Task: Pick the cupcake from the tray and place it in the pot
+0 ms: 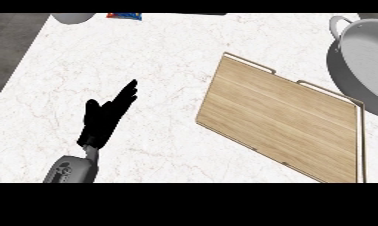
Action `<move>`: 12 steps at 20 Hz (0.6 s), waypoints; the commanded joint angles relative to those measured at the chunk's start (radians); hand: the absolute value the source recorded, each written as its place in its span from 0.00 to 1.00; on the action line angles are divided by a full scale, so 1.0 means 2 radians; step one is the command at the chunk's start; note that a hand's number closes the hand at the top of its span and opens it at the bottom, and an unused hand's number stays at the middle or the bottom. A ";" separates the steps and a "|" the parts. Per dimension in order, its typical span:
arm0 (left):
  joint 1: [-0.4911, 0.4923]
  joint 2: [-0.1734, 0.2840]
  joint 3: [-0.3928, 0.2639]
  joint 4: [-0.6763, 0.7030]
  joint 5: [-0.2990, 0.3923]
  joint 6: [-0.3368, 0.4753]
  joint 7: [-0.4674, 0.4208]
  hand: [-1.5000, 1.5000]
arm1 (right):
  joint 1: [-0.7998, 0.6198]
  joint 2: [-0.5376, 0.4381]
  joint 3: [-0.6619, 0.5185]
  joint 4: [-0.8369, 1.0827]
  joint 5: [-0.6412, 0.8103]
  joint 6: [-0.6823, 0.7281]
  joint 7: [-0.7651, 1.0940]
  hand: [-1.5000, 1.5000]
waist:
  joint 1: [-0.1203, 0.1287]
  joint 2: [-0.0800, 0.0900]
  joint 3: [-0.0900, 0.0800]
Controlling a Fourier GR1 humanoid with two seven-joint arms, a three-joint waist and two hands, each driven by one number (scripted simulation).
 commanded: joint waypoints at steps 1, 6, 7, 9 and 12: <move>-0.003 -0.001 -0.001 -0.007 -0.001 0.000 0.009 0.50 | -0.032 0.027 0.036 0.043 0.040 0.051 0.060 1.00 | 0.005 0.000 0.000; -0.017 0.002 0.000 0.008 -0.007 -0.006 0.003 0.50 | -0.062 0.047 0.038 0.096 0.046 0.118 0.141 0.00 | 0.010 0.005 0.001; 0.008 0.001 -0.002 -0.005 -0.004 -0.004 -0.002 0.50 | -0.068 0.040 0.041 0.099 0.050 0.137 0.139 0.00 | 0.007 0.001 0.001; -0.002 0.000 0.007 0.010 -0.005 -0.005 -0.018 0.50 | -0.061 0.065 0.022 0.096 0.033 0.102 0.114 0.00 | -0.001 0.002 0.001; 0.000 0.009 0.009 0.006 0.002 -0.016 -0.008 0.50 | -0.068 0.068 -0.039 0.080 -0.029 0.073 0.066 0.00 | 0.001 0.003 0.002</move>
